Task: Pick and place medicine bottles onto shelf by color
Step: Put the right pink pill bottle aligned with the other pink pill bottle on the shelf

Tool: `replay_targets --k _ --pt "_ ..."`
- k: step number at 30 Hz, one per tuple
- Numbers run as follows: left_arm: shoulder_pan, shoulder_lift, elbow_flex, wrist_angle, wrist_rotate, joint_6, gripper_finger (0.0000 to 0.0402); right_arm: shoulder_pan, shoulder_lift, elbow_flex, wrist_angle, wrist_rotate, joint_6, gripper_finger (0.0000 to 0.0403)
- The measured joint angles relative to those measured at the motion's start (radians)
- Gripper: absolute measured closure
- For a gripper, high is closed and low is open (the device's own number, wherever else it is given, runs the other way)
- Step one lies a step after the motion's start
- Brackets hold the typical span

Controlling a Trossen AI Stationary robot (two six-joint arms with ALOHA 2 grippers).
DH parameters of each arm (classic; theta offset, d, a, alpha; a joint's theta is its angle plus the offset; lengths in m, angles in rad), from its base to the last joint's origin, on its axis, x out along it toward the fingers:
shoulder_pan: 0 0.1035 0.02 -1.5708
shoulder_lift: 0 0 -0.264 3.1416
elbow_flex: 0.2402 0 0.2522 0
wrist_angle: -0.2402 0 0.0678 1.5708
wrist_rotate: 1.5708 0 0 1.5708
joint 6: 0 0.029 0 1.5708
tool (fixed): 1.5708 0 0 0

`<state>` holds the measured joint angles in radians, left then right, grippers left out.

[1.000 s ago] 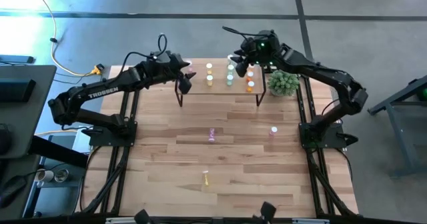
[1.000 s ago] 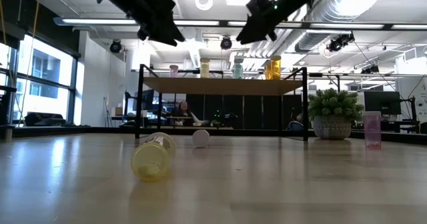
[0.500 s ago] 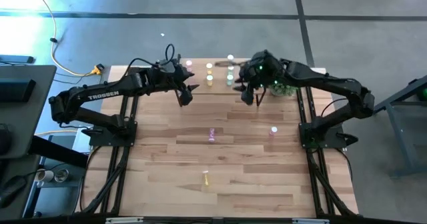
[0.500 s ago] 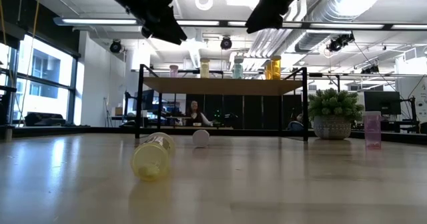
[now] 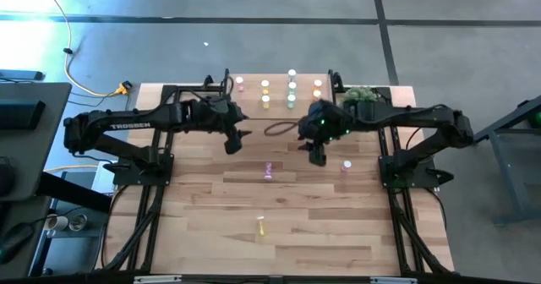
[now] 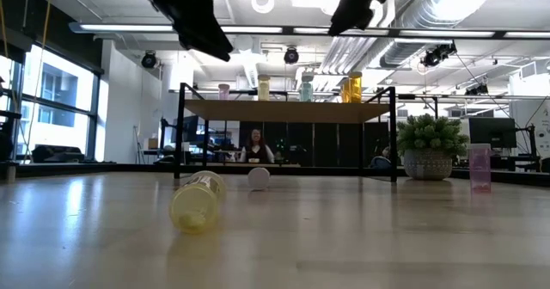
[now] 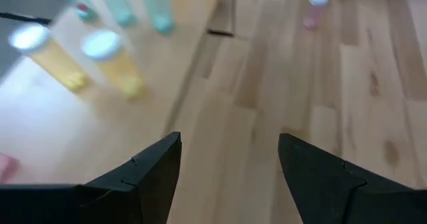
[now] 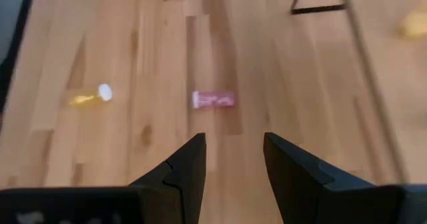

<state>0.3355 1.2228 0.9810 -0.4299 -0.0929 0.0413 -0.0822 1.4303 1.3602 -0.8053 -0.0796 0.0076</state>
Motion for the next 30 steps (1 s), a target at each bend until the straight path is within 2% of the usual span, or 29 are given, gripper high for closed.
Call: replay_targets --k 3,10,18,25,30 --pt "-0.039 0.000 0.000 -0.050 -0.011 -0.030 0.0163 0.048 0.029 0.000 0.000 0.036 0.073 0.0261" --pt "-0.149 0.000 0.000 -0.137 -0.112 -0.091 0.0163 0.160 0.096 0.000 -0.011 0.104 0.237 0.0261" --pt "-0.305 0.000 0.000 -0.194 -0.132 -0.185 0.0163 0.272 0.143 0.000 -0.166 0.269 0.446 0.0261" --pt "-0.456 0.000 0.000 -0.214 -0.148 -0.282 0.0163 0.369 0.149 0.000 -0.228 0.406 0.563 0.0261" --pt "-0.551 0.000 0.000 -0.216 -0.174 -0.362 0.0163 0.436 0.162 -0.001 -0.376 0.503 0.725 0.0261"
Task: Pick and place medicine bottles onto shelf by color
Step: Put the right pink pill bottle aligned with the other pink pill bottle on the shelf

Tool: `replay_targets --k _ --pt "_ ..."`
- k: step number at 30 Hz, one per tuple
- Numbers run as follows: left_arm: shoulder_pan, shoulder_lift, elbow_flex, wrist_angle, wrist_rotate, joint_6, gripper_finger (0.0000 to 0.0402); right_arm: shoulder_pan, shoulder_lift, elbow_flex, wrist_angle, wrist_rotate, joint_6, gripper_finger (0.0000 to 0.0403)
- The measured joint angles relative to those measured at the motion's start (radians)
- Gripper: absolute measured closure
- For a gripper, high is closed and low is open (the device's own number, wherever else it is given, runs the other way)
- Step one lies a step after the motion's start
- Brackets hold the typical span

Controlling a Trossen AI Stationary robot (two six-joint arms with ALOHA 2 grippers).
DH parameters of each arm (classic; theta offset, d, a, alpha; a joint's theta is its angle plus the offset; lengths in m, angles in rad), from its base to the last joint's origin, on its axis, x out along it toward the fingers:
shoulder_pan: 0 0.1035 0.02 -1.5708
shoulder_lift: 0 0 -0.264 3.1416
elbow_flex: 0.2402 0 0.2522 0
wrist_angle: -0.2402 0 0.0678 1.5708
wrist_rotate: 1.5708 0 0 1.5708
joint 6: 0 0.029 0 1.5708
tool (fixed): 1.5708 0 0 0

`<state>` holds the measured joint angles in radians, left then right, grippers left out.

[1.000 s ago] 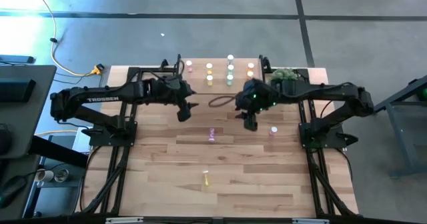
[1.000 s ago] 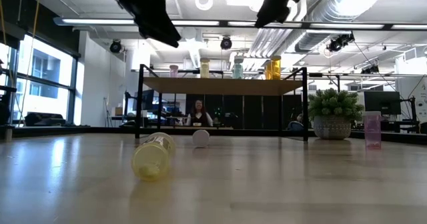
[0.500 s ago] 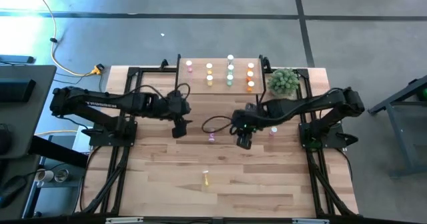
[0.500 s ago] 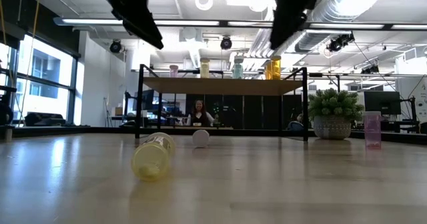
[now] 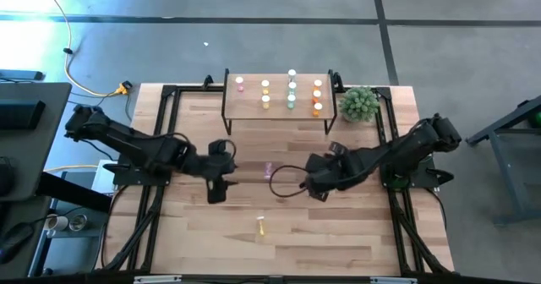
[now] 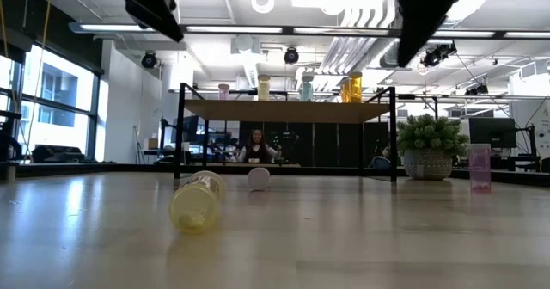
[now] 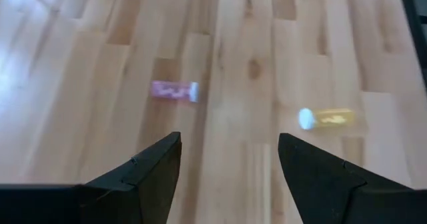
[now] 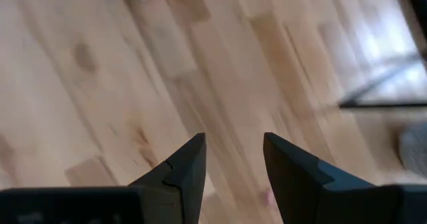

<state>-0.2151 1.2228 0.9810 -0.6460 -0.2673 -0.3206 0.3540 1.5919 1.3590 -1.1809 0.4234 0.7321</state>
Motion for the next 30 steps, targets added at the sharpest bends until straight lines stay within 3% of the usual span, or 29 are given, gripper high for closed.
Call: replay_targets --k 8,12,20,30 --pt "-0.107 0.000 0.000 -0.002 -0.048 -0.081 0.0163 0.117 0.001 -0.007 -0.190 0.096 0.288 0.0261" --pt "-0.134 0.000 0.000 -0.001 -0.062 -0.106 0.0163 0.165 -0.002 -0.084 -0.231 0.088 0.433 0.0261" --pt "-0.149 0.000 0.000 0.009 -0.062 -0.131 0.0163 0.288 -0.004 -0.232 -0.188 0.031 0.679 0.0261" --pt "-0.149 0.000 0.000 0.020 -0.062 -0.174 0.0163 0.491 -0.017 -0.367 -0.157 0.103 0.976 0.0261"
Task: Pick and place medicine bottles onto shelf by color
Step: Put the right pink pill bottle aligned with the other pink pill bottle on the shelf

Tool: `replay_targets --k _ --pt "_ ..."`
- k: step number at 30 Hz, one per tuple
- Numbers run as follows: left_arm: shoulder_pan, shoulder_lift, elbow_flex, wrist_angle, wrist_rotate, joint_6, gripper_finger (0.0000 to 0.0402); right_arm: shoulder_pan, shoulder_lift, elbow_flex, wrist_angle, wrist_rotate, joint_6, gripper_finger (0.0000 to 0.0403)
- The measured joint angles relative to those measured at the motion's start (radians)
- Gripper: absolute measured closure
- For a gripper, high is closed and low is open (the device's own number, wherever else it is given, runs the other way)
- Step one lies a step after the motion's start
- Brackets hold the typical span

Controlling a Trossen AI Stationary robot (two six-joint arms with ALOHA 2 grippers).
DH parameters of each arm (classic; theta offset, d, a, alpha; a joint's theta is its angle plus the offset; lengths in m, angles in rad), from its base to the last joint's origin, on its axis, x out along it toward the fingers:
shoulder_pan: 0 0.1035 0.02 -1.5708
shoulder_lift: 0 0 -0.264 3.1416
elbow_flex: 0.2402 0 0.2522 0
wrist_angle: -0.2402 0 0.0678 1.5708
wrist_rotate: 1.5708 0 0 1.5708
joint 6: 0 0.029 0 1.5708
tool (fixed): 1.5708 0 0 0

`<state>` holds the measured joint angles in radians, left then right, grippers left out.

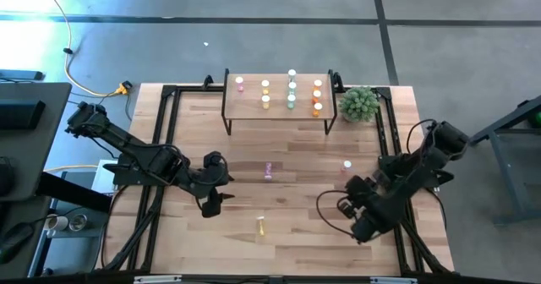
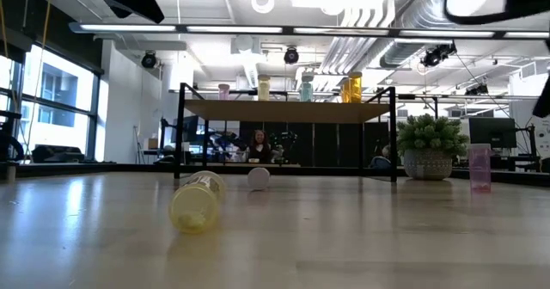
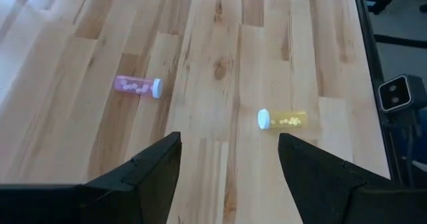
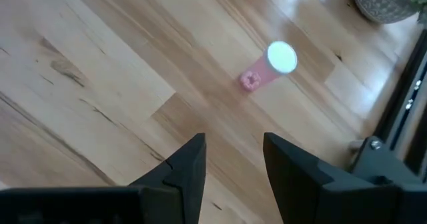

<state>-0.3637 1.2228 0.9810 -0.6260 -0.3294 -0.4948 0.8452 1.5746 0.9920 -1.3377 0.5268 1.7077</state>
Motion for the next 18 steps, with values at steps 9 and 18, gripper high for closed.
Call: replay_targets --k 9,18 --pt "0.000 0.000 0.000 0.002 0.000 -0.002 0.0163 0.180 -0.063 -0.183 0.040 0.196 0.396 0.0261" --pt "0.000 0.000 0.000 0.002 -0.007 0.000 0.0163 0.237 -0.079 -0.348 0.238 0.312 0.491 0.0261"
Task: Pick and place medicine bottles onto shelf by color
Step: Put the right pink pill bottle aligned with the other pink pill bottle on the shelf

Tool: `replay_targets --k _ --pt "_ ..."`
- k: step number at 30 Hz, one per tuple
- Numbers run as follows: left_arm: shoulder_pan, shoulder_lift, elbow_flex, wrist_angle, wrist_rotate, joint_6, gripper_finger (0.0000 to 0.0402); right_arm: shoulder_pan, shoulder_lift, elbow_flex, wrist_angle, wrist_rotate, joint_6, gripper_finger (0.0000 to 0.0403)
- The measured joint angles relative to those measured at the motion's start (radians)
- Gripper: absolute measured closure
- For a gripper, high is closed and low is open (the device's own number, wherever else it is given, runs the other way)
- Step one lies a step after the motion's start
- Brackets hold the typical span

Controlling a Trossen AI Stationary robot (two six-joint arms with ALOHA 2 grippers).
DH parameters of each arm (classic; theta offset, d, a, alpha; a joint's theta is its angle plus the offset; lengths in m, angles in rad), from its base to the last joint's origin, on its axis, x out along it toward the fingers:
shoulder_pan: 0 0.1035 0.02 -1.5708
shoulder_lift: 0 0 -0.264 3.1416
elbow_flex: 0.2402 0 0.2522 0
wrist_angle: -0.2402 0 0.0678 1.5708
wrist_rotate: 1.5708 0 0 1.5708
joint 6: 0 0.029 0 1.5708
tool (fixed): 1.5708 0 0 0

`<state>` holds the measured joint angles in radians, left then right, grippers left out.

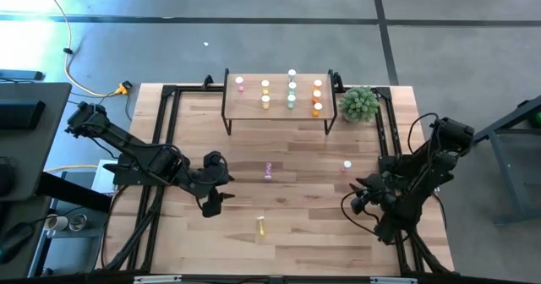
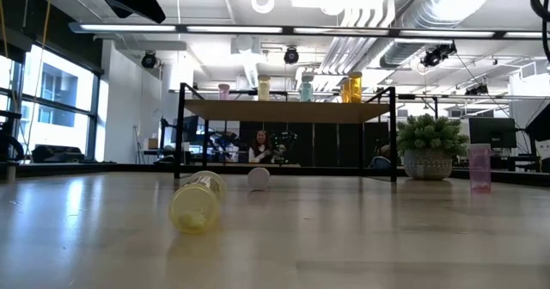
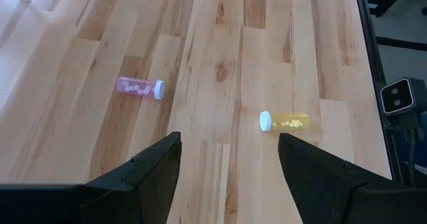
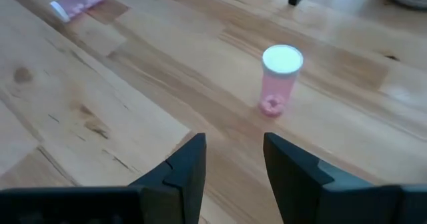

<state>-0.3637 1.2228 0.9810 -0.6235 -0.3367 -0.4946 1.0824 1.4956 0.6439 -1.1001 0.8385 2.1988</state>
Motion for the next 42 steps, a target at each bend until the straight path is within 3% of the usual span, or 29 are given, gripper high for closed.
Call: replay_targets --k 8,16,22,30,42 --pt "0.000 0.000 0.000 0.000 -0.006 0.024 0.0163 -0.003 0.000 -0.097 0.133 0.121 -0.098 0.0261" --pt "0.025 0.000 0.000 0.001 -0.077 0.060 0.0163 -0.045 0.000 -0.118 0.145 0.059 -0.110 0.0246" --pt "0.077 0.000 0.000 0.026 -0.079 0.131 0.0163 -0.102 0.000 -0.118 0.145 0.065 -0.188 0.0216" --pt "0.146 0.000 0.000 0.066 -0.079 0.217 0.0163 -0.153 0.001 -0.118 0.149 0.070 -0.255 0.0212" --pt "0.254 0.000 0.000 0.073 -0.079 0.316 0.0163 -0.167 0.001 -0.223 0.271 0.068 -0.152 0.0212"
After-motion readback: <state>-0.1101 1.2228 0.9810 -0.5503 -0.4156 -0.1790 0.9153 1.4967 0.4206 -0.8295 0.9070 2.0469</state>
